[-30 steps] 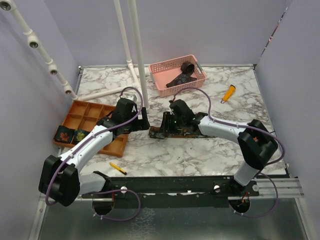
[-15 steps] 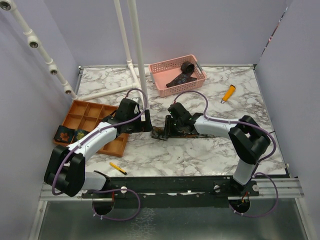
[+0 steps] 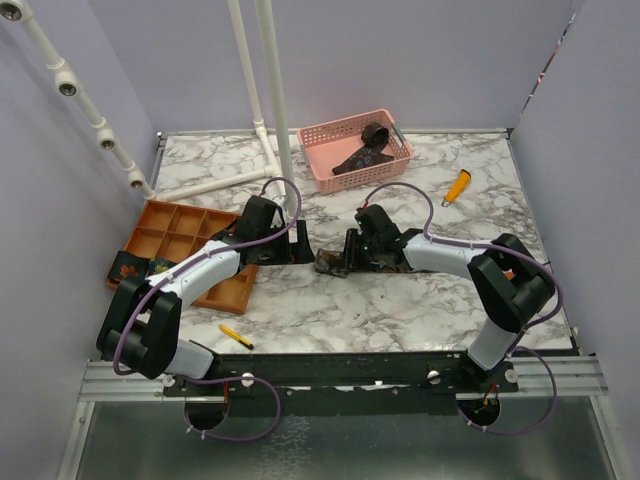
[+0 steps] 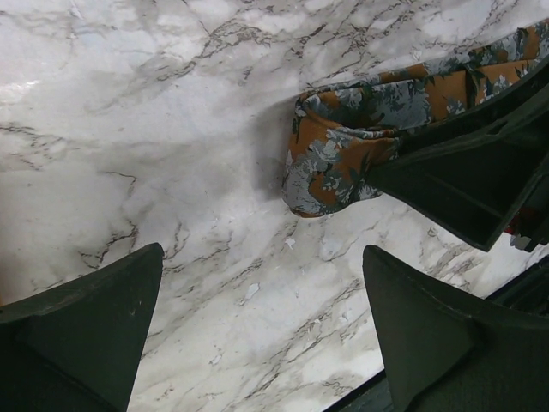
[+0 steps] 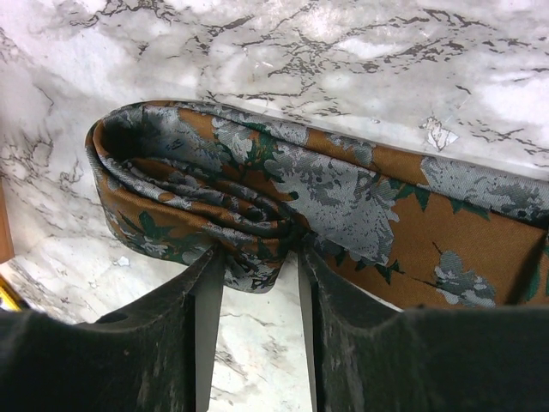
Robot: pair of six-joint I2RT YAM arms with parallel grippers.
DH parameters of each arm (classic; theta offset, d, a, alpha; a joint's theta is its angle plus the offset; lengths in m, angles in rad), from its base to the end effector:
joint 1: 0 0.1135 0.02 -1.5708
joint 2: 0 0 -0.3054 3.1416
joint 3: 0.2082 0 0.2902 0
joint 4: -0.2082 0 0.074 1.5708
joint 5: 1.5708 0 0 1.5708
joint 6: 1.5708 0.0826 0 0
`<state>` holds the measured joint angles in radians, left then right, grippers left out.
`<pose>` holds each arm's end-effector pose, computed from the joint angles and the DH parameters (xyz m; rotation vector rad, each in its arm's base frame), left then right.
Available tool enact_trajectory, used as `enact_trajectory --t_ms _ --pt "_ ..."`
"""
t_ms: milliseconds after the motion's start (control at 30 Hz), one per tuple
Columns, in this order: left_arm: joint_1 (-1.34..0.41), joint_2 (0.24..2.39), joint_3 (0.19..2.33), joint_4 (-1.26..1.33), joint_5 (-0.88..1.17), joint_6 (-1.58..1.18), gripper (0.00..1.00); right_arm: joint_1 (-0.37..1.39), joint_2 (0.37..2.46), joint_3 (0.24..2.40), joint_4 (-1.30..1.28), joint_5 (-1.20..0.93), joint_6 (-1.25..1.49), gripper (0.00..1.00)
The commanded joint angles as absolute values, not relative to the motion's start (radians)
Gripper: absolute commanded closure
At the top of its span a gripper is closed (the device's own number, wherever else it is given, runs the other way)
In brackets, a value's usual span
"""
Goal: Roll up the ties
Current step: Roll the tie at the center of the board.
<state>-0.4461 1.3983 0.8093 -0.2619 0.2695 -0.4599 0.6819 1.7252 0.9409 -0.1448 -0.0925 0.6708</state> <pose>0.2957 -0.1658 0.1910 0.1109 2.5145 -0.7205 0.3087 0.2605 0.1320 -0.0549 2.6240 0.6406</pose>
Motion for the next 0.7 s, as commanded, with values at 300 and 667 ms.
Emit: enact_trajectory --t_ms 300,667 --pt "-0.442 1.562 0.842 -0.148 0.409 -0.465 0.01 0.631 1.701 0.829 -0.079 -0.209 0.567 0.63" --pt "-0.484 1.325 0.695 -0.075 0.331 -0.572 0.01 0.63 1.538 0.899 -0.22 -0.15 0.556 0.53"
